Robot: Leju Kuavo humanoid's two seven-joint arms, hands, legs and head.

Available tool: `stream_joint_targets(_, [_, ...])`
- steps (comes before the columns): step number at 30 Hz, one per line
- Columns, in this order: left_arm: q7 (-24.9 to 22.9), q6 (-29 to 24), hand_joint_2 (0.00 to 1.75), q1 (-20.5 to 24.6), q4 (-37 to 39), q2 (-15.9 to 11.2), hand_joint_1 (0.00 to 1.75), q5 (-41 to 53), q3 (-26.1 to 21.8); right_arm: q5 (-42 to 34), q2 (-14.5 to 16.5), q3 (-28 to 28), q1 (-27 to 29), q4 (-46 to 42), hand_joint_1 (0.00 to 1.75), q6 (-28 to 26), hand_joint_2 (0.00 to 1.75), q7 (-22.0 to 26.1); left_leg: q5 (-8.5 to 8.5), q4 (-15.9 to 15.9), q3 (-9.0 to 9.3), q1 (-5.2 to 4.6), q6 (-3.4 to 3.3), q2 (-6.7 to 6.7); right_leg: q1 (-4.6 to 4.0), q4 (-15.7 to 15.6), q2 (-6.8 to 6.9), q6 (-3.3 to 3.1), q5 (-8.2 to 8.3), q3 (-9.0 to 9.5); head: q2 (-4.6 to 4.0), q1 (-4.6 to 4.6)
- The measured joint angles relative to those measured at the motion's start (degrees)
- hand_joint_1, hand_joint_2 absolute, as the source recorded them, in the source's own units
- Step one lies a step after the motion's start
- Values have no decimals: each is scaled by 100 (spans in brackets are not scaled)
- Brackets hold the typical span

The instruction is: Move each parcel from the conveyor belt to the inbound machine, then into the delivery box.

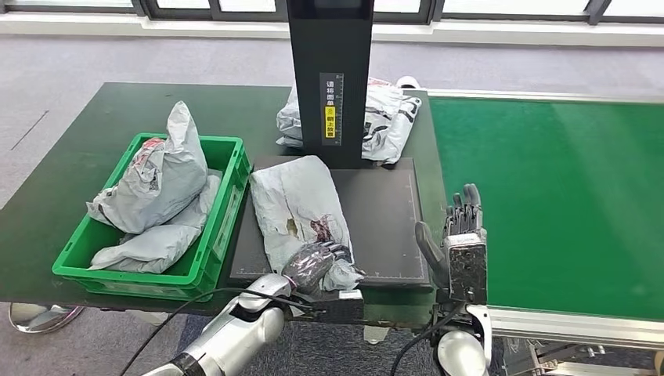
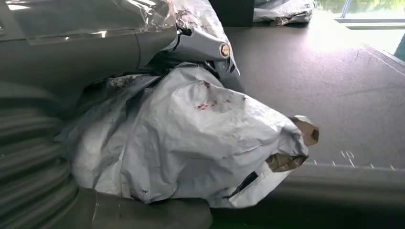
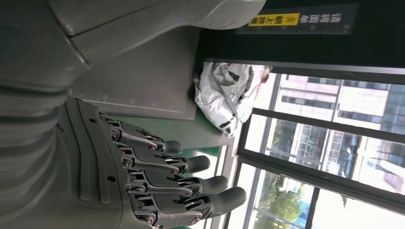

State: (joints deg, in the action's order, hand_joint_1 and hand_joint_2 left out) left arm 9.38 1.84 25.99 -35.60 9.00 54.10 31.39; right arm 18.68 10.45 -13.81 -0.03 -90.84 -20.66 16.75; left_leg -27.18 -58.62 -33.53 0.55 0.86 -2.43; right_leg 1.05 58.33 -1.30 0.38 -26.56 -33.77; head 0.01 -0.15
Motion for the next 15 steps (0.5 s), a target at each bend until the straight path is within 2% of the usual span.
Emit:
stream_joint_targets(3, [4, 28, 175, 149, 215, -28, 175, -83, -1, -23, 27, 0, -4, -1, 0, 13, 175, 6, -64, 4, 104, -2, 2, 16, -3, -3, -8, -3, -40, 94, -1, 0])
stream_joint_targets(6, [1, -12, 175, 272, 344, -39, 175, -102, -4, -24, 59, 0, -4, -14, 0, 13, 175, 5, -208, 5, 176, -6, -3, 36, -2, -7, -15, -3, -112, 150, -1, 0])
stream_joint_targets(9, [26, -198, 175, 363, 331, -40, 175, -186, -18, -15, 84, 0, 16, -118, 0, -11, 175, 7, -267, 1, 160, -11, -4, 46, 1, -12, -24, -6, -72, 103, 0, 0])
stream_joint_targets(11, [66, -254, 175, 365, 169, -52, 175, -350, -61, -5, 98, 1, 42, -224, 0, -29, 175, 15, -208, -2, 85, -11, 5, 47, 3, -12, -29, -15, 32, 13, 0, -1])
stream_joint_targets(15, [-27, -304, 175, 388, -146, -177, 175, -550, -293, 3, 105, 9, 140, -305, 0, -31, 175, 39, 107, 23, -28, 17, 50, 52, -5, 7, -47, -41, 133, -85, 0, 0])
